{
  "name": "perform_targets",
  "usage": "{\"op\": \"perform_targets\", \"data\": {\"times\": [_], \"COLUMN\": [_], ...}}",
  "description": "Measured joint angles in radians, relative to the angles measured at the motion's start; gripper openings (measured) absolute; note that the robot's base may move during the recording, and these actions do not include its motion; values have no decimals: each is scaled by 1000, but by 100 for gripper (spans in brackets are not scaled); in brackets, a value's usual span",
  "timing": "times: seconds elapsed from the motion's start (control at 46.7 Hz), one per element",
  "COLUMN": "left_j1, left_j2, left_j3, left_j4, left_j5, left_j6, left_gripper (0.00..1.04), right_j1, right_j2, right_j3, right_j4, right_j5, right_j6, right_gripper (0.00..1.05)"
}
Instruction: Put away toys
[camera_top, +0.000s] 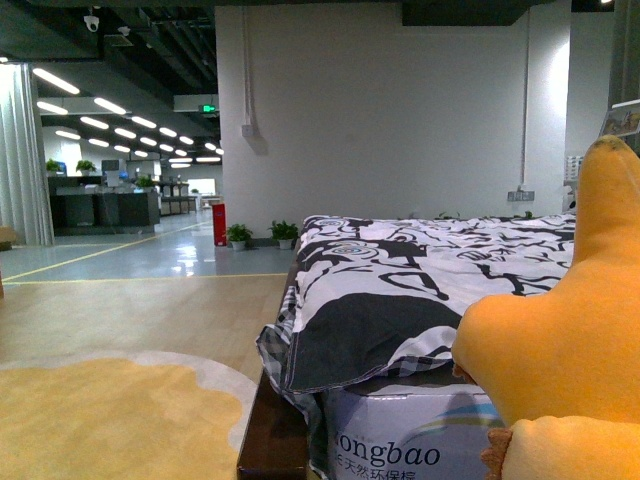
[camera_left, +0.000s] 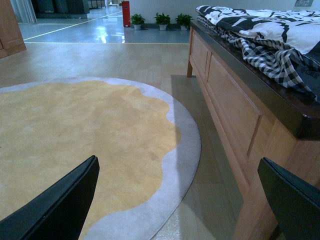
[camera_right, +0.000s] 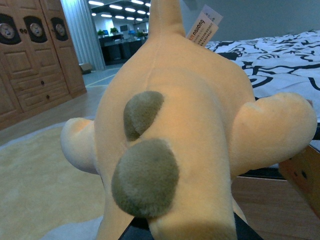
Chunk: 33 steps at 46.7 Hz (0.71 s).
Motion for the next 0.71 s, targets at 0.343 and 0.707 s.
{"op": "perform_targets", "data": {"times": [0.343, 0.707], "left_j1": [0, 0], "left_j2": [0, 0], "left_j3": [0, 0], "left_j4": [0, 0], "left_j5": [-3, 0], "left_j6": [0, 0], "left_gripper": [99, 99], "right_j1": [3, 2], "right_j2": [0, -2], "right_j3": [0, 0], "right_j4": [0, 0], "right_j5": [-8, 4], "right_j6": [0, 0], "right_gripper": [7, 7]}}
